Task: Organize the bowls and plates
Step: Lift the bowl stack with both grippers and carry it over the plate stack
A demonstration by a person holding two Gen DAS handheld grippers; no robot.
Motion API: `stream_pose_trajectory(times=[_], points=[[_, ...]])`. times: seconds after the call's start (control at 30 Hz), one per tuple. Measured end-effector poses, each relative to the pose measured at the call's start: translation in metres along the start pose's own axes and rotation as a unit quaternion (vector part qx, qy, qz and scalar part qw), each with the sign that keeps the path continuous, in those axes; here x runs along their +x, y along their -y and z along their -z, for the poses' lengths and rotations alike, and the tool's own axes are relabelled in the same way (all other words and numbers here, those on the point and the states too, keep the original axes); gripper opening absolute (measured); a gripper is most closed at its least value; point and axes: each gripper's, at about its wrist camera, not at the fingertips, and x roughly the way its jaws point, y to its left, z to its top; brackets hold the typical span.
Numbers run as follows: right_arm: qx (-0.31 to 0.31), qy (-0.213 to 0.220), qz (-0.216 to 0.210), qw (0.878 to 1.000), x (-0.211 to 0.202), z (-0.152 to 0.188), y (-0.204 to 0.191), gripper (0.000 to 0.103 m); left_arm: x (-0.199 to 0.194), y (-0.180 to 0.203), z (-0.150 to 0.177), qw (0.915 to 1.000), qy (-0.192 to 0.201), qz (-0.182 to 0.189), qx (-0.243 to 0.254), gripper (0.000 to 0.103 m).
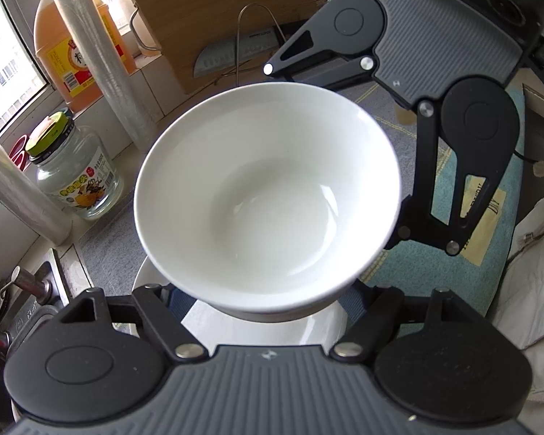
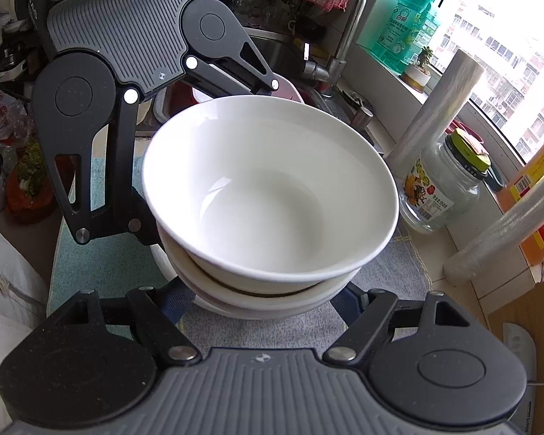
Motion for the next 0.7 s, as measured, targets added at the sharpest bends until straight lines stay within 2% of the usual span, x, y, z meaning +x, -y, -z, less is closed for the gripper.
stream_pose_trajectory(times=[0.23,0.7], points=[[-0.001,0.0,-0.005,1.0,0.019,-0.017,-0.002,0.084,-0.001,-0.016,0.017,0.9999,-0.009,-0.005,-0.002,0.079],[0.018,-0.021,-0.015,1.0,0.052,-0.027,0.001,0.083,0.015,-0.038,0.037,0.9997,-0.019,0.013,-0.009,0.079]])
